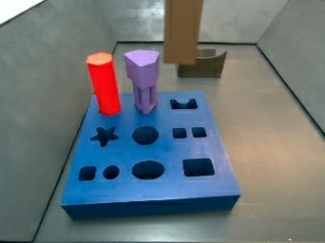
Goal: Pick up the arch object. Move up. Place the arch object on the fixture. Regrasp the arch object. Rotate the arch object. Move to above the board. Insert the arch object.
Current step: Insert the arch object.
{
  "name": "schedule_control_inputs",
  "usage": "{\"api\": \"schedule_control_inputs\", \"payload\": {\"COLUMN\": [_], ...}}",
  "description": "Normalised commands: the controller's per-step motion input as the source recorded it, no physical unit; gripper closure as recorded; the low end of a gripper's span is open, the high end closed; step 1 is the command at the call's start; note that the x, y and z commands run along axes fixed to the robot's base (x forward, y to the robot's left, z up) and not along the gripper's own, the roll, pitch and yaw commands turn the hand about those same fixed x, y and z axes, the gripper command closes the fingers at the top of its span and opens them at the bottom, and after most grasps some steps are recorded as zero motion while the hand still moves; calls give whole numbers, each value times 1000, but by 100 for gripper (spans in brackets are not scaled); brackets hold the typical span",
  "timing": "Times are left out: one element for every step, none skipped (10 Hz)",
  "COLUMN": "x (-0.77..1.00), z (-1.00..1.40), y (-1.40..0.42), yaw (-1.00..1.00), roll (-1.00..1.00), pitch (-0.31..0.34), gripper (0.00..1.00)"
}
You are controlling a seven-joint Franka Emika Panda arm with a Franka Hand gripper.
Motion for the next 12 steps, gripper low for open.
{"api": "schedule_control_inputs", "payload": {"x": [634, 520, 0, 509, 660, 589, 369, 154, 100, 46, 0, -66], "z": [-106, -111, -34, -317, -354, -409, -440, -480, -537, -611, -706, -723], "y": [6, 0, 0, 0, 0, 0, 0, 74, 103, 94, 9, -26], "yaw": [371, 194, 0, 0, 0, 0, 0, 77, 103, 106, 89, 143], "roll": [0, -9, 40, 23, 26, 49, 63, 90, 86, 101, 123, 123], "pitch": [83, 56, 0, 17, 27, 29, 3, 0, 0, -19, -107, -154], "gripper": [100, 100, 100, 100, 100, 100, 100, 100, 100, 100, 100, 100]}}
